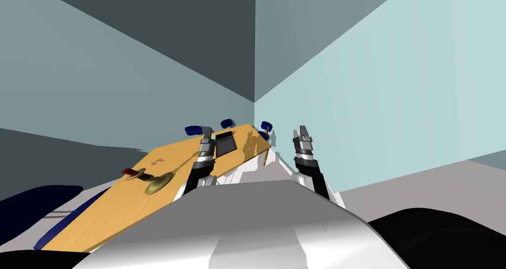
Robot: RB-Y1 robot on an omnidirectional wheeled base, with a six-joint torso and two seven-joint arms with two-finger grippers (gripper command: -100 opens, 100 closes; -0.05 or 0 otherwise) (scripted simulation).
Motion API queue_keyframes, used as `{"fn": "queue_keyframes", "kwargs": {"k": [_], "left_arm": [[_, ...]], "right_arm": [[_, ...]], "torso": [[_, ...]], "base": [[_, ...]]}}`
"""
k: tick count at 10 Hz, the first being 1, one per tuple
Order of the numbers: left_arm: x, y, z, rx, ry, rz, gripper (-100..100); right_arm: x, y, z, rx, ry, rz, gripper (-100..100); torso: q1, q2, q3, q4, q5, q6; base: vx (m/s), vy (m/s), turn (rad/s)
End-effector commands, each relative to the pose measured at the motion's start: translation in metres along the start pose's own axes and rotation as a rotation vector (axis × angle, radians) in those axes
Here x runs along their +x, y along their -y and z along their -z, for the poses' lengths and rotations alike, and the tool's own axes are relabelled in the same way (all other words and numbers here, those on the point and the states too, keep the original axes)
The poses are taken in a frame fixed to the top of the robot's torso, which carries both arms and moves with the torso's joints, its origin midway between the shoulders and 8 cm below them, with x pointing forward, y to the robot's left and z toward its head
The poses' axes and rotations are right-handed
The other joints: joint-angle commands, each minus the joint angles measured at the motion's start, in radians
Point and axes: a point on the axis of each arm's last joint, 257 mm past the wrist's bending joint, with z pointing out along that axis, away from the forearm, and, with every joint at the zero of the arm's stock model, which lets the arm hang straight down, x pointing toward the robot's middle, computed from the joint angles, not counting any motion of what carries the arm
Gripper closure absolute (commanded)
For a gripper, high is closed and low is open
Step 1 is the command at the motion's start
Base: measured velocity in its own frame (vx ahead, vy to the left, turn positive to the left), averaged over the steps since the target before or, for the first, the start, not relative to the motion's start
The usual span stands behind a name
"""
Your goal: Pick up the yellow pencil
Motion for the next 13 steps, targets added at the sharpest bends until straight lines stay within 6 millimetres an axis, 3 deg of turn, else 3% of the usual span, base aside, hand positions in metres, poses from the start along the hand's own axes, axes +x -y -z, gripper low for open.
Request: {"fn": "queue_keyframes", "kwargs": {"k": [1,7,8,10,11,13], "left_arm": [[0.007,-0.017,0.001,-0.042,-0.034,0.014,-100],[0.030,-0.087,0.006,-0.224,-0.141,0.065,-100],[0.030,-0.087,0.006,-0.224,-0.141,0.065,-100],[0.038,-0.119,0.011,-0.309,-0.189,0.075,-100],[0.039,-0.120,0.011,-0.312,-0.190,0.075,-100],[0.046,-0.155,0.019,-0.405,-0.243,0.076,-100]], "right_arm": [[0.000,0.000,0.000,0.000,0.000,0.000,0],[0.000,0.000,0.000,0.000,0.000,0.000,0],[0.000,0.000,0.000,0.000,0.000,0.000,0],[0.000,0.000,0.000,0.000,0.000,0.000,0],[0.000,0.000,0.000,0.000,0.000,0.000,0],[0.000,0.000,0.000,0.000,0.000,0.000,0]], "torso": [[0.000,0.000,0.000,0.000,0.000,0.000],[-0.002,0.001,0.000,0.000,0.000,0.000],[-0.002,0.001,0.000,0.000,0.000,0.000],[-0.001,0.000,0.000,0.000,0.000,0.000],[-0.002,0.000,0.000,0.000,0.000,0.000],[-0.001,0.000,0.000,0.000,0.000,0.000]], "base": [[-0.005,-0.016,-0.104],[-0.014,-0.029,-0.108],[-0.007,-0.018,-0.044],[-0.001,-0.028,-0.137],[-0.003,-0.022,-0.052],[0.005,-0.032,-0.141]]}}
